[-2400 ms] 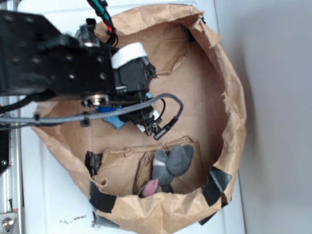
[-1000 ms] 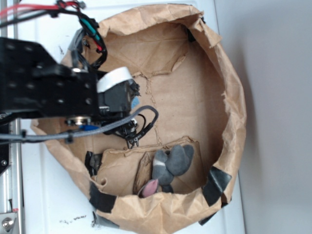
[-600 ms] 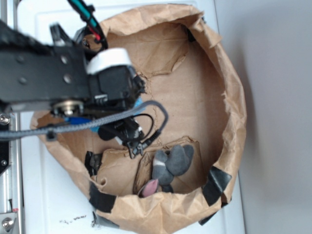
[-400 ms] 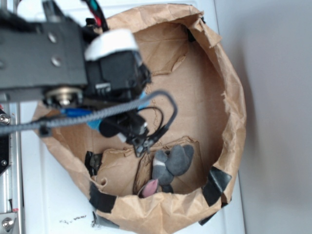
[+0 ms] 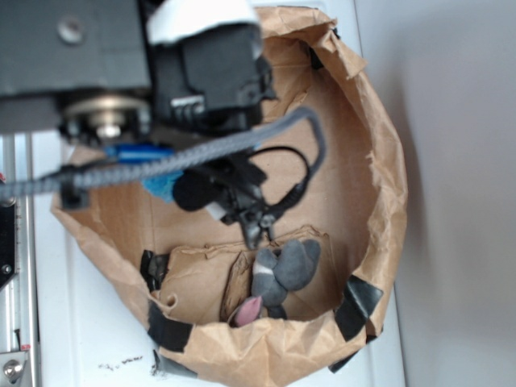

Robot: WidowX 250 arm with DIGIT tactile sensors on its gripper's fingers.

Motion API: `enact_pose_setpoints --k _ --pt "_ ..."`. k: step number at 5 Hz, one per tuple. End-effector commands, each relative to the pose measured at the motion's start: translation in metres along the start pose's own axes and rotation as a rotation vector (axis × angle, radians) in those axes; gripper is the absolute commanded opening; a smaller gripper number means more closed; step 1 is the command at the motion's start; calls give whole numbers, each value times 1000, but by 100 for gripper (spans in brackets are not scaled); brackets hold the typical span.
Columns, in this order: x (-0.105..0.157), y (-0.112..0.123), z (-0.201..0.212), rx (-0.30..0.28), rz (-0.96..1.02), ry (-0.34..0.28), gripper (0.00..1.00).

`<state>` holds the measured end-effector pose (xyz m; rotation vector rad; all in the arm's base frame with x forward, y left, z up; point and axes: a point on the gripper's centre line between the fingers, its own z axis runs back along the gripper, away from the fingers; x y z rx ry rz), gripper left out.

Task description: Grab the blue sponge.

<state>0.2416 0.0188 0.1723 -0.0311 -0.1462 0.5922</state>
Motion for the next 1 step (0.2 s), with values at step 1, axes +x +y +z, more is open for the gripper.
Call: enact_pose_setpoints --k 1 --pt "18 -5 11 26 19 -58 0"
